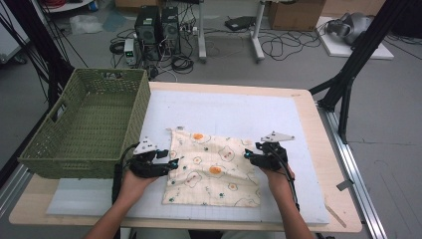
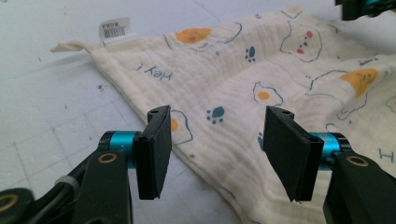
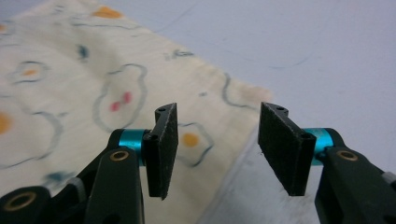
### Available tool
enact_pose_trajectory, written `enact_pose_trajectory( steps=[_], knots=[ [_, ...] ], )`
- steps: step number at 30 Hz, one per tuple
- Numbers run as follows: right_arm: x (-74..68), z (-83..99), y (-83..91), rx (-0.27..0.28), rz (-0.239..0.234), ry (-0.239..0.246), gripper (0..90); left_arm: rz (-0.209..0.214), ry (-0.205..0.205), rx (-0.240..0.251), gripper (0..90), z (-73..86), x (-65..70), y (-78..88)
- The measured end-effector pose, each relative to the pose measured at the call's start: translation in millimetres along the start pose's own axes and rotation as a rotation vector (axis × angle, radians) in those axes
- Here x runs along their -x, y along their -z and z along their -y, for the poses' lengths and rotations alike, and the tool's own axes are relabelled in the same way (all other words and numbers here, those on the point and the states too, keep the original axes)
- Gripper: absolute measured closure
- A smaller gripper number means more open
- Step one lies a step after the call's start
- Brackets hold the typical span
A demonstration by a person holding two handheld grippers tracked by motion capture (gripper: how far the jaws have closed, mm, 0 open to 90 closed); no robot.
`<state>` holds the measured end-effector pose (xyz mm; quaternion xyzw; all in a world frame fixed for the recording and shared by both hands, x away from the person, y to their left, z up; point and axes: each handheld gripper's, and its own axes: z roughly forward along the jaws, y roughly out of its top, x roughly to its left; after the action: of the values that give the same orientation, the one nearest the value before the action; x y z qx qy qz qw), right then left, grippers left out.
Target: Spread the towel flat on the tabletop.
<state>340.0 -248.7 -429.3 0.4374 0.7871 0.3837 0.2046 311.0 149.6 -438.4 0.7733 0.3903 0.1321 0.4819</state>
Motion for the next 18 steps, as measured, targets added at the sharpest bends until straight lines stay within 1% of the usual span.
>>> enact_pose_trajectory(
  steps=[1,3,6,8,9,10,11,12,13,14,15,18],
  knots=[
    [2.0,-1.4,-4.7,-0.006,0.023,-0.002,46.8,-0.002,0.0,0.005,42.8,-0.6,-1.0,0.1],
    [7.8,-4.6,-15.6,-0.015,0.043,-0.019,48.4,-0.008,0.004,0.007,42.7,-1.6,-3.2,0.4],
    [10.9,-6.5,-28.4,-0.032,0.036,-0.035,50.1,-0.013,0.011,0.016,42.7,-1.9,-4.4,-0.6],
    [11.1,-6.4,-36.9,-0.065,0.043,-0.051,50.5,-0.014,0.009,0.016,42.8,-1.8,-4.7,-1.3],
    [10.9,-6.5,-38.9,-0.055,0.047,-0.063,52.8,-0.016,0.006,0.014,43.0,-1.8,-5.2,-1.4],
    [11.1,-6.8,-39.5,-0.056,0.05,-0.064,55.1,-0.018,0.006,0.014,42.9,-1.9,-5.9,-1.8],
    [11.8,-7.1,-40.0,-0.053,0.05,-0.058,61.8,-0.023,0.006,0.012,42.9,-2.3,-6.6,-2.0],
    [12.4,-7.5,-40.1,-0.05,0.044,-0.052,72.1,-0.026,0.008,0.014,42.9,-3.0,-7.3,-2.3],
    [12.7,-8.1,-39.9,-0.052,0.037,-0.038,79.8,-0.027,0.009,0.017,42.9,-4.0,-8.0,-2.1],
    [12.4,-9.0,-40.6,-0.056,0.035,-0.028,84.0,-0.031,0.013,0.021,42.9,-5.4,-8.3,-2.0],
    [11.1,-11.1,-41.0,-0.064,0.045,-0.004,85.3,-0.034,0.013,0.023,42.9,-6.7,-8.5,-1.8],
    [10.6,-15.6,-41.5,-0.091,0.112,0.044,85.7,-0.036,0.005,0.017,42.9,-9.8,-8.8,-2.1]
  ],
)
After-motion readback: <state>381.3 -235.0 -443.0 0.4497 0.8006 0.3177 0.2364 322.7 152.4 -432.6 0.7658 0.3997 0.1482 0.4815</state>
